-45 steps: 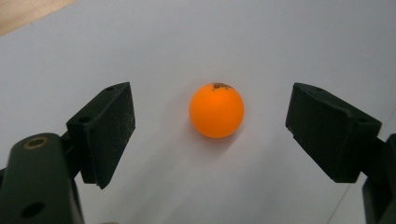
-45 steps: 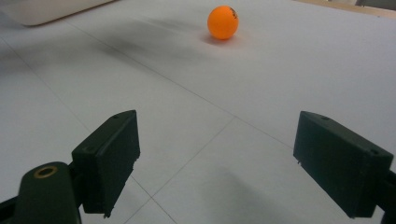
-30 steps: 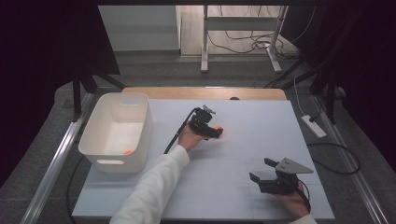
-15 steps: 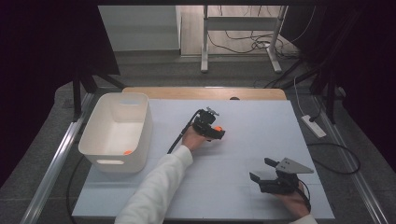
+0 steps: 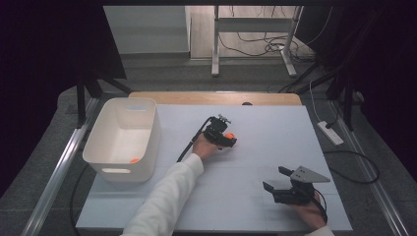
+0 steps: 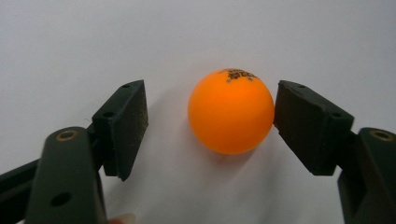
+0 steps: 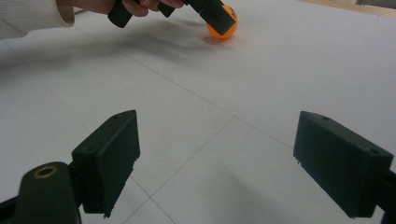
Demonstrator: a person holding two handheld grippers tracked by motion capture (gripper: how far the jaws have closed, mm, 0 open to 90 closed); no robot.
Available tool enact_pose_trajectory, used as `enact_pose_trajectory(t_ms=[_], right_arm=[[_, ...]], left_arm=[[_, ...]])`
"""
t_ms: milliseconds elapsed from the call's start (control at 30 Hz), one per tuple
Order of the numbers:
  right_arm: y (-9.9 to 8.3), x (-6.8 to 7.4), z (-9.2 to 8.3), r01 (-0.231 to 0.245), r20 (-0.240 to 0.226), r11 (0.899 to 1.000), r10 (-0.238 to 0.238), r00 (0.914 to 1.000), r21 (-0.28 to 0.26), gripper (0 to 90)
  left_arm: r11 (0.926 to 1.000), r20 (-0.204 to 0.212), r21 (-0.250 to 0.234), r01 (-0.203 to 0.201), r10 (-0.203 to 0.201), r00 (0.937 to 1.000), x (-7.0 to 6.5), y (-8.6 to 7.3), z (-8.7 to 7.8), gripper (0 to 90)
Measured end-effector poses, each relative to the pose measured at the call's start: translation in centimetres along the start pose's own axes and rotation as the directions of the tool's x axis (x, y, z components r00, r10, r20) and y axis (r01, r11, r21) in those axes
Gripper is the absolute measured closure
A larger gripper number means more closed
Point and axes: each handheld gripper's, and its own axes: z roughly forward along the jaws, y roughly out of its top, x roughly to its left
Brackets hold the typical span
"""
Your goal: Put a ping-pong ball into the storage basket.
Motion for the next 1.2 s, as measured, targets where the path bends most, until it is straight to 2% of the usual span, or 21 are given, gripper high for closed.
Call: enact_pose_trajectory(t_ms=[233,300,533,733,1000,1200], right_arm=[[0.0,0.0,0.0,0.001,0.001,1.000,-0.001,1.0000,0.000,14.3],[0.0,0.0,0.0,0.001,0.002,1.000,-0.001,1.0000,0.000,14.3],[0.0,0.0,0.0,0.001,0.004,1.000,-0.001,1.0000,0.000,14.2],[0.0,0.0,-0.1,-0.001,0.006,1.000,0.001,1.0000,-0.002,14.2],[-0.1,0.0,0.0,0.000,0.009,1.000,0.000,1.0000,0.001,14.2],[-0.1,0.0,0.0,-0.001,0.011,1.000,0.001,0.9999,0.001,14.2]], left_arm=[[0.9997,0.012,0.003,-0.025,0.025,0.9996,-0.2,-0.1,0.1,44.9],[0.9995,0.003,-0.001,-0.031,0.031,0.9995,-0.3,-0.1,0.0,50.0],[0.9996,0.009,0.000,-0.029,0.029,0.9995,0.0,-0.1,-0.3,50.8],[0.9996,0.013,-0.022,-0.017,0.017,0.9998,0.5,-0.2,-1.6,50.8],[0.9978,0.035,-0.064,0.017,-0.014,0.9993,1.3,-0.6,-4.3,50.9],[0.9960,0.038,-0.089,0.008,-0.005,0.9993,1.5,-1.0,-6.7,50.9]])
